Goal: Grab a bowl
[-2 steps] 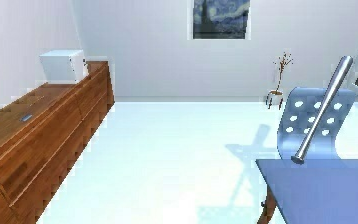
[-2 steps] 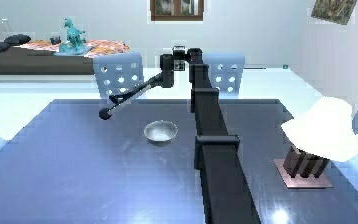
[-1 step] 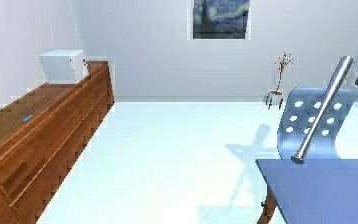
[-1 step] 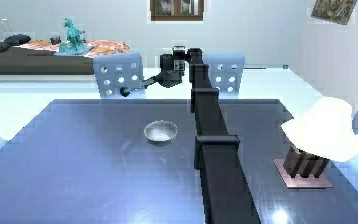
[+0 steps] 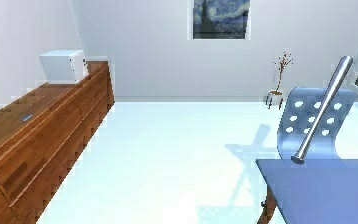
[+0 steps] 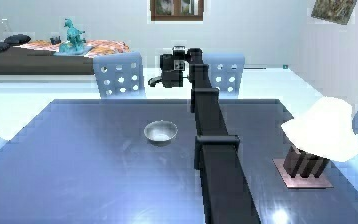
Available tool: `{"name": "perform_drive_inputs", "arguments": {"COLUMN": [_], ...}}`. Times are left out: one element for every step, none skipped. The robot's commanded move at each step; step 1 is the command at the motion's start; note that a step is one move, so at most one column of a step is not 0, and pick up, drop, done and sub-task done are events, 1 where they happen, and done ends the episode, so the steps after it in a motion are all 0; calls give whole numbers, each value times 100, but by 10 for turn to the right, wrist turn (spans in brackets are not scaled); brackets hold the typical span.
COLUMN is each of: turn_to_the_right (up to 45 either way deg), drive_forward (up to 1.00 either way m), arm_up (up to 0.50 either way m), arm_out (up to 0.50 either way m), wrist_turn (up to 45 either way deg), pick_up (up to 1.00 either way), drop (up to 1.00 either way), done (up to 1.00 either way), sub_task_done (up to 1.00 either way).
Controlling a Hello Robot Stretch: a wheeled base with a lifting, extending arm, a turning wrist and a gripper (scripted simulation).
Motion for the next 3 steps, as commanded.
{"name": "perform_drive_inputs", "arguments": {"turn_to_the_right": [0, 0, 0], "drive_forward": [0, 0, 0], "arm_up": [-30, 0, 10], "arm_out": [0, 0, 0], "wrist_turn": [0, 0, 0], "pick_up": [0, 100, 0], "drop": [0, 0, 0], "done": [0, 0, 0], "sub_task_done": [0, 0, 0]}}
